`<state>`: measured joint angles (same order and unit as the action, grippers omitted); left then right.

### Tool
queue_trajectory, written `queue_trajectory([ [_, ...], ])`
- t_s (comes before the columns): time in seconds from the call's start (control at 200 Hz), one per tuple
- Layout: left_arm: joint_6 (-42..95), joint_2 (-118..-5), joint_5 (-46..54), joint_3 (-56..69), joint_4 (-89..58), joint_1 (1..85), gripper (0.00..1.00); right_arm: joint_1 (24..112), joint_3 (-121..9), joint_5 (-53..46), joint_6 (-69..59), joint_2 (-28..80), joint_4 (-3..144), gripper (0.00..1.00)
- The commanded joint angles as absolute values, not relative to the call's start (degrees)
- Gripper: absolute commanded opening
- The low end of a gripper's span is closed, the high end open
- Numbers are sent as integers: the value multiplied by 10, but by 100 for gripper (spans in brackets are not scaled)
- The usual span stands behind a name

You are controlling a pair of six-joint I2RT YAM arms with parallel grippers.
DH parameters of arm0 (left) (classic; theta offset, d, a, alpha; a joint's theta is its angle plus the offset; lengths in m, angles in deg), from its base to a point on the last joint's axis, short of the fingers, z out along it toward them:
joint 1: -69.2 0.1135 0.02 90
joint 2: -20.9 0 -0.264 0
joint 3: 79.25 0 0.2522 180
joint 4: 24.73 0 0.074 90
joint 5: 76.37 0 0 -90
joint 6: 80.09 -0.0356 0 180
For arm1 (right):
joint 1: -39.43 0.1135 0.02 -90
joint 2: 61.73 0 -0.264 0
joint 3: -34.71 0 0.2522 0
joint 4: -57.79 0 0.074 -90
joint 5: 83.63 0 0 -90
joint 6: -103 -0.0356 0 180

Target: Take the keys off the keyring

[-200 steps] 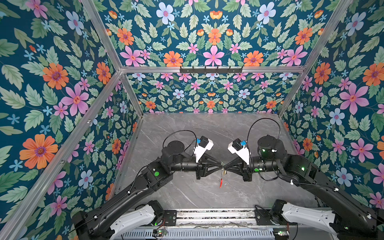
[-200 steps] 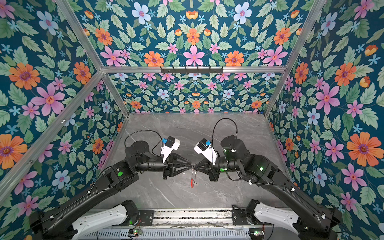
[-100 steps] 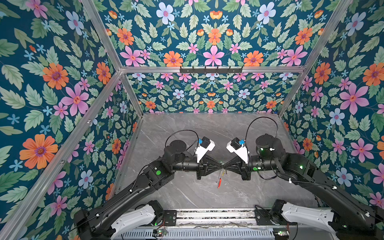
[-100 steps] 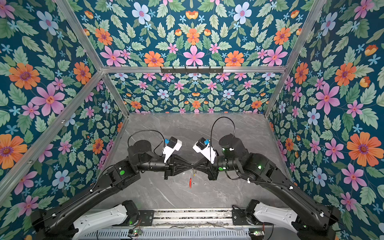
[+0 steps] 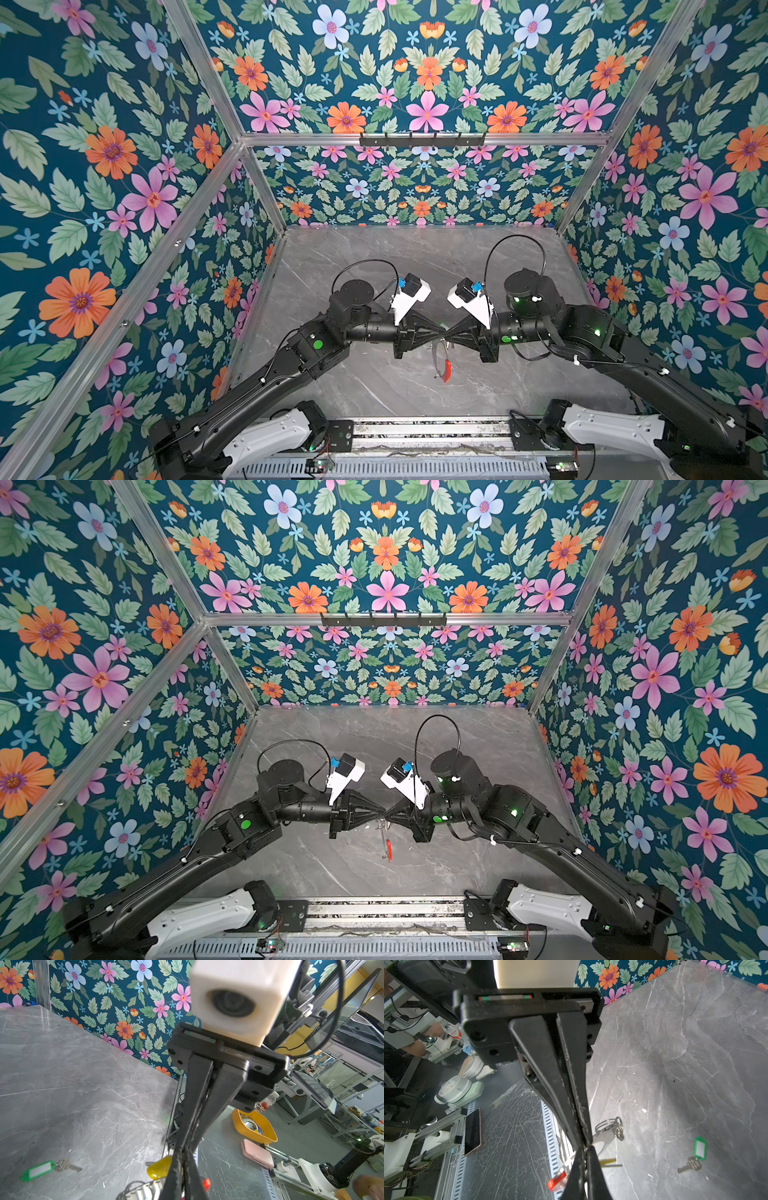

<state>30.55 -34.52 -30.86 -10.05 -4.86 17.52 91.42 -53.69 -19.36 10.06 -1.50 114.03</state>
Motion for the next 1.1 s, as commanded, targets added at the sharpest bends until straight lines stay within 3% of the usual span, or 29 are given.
queue_trajectory([
  [0.0, 298, -341, -314, -97, -58, 175, 16, 915, -544, -180, 105, -15, 1130, 0],
  [0.27, 294, -336, -307, -95, -45, 175, 12, 916, -539, -176, 103, -19, 1124, 0],
  [0.465, 300, -339, -318, -104, -64, 175, 0, 916, -541, -175, 98, -19, 1111, 0],
  [0.68, 309, -318, -282, -140, -136, 175, 0, 920, -531, -170, 89, -23, 1071, 0],
  [0.885, 334, -267, -246, -199, -269, 176, 0, 923, -453, -152, 75, -92, 932, 35],
  [1.095, 361, -256, -244, -228, -341, 175, 0, 923, -378, -155, 64, -147, 813, 47],
])
